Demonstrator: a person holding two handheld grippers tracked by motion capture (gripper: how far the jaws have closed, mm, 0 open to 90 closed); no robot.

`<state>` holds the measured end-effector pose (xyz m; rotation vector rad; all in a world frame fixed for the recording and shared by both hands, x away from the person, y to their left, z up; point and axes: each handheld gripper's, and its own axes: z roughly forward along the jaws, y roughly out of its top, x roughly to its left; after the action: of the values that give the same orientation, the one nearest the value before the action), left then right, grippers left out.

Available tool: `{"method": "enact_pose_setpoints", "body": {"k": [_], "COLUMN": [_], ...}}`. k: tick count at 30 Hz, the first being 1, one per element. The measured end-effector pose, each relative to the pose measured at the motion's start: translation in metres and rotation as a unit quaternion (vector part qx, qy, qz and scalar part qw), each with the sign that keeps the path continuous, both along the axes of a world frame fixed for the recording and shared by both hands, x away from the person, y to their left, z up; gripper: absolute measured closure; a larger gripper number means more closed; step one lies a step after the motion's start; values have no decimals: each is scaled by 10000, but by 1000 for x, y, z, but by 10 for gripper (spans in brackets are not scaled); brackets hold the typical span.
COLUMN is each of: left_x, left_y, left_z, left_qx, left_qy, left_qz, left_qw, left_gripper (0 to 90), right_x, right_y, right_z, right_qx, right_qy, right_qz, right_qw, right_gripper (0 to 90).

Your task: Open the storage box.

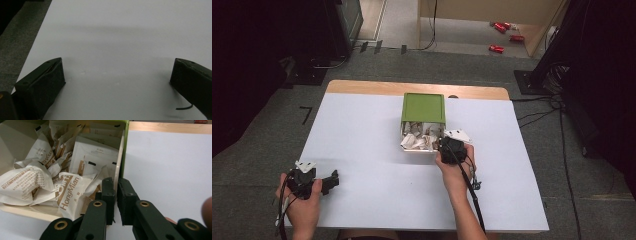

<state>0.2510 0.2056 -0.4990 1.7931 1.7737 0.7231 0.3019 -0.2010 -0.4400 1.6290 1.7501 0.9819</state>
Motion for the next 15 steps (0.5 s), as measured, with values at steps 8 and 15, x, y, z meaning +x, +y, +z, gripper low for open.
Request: {"method": "enact_pose_setpoints", "body": {"k": [8,15], "left_x": [0,0], "left_y": [0,0], "left_z": [0,0], "left_qx": [-1,0], "left_qy": [1,0], "left_qz": [-1,1], "left_qw": [10000,10000], "left_gripper": [0,0], "right_x": [-3,-8], "right_y": [1,1], "right_z": [2,4], "right_qx": [57,49], "right_qy": [-3,-9], "right_qz": [-58,-42], "right_qw": [10000,10000], "right_gripper": [865,869]}}
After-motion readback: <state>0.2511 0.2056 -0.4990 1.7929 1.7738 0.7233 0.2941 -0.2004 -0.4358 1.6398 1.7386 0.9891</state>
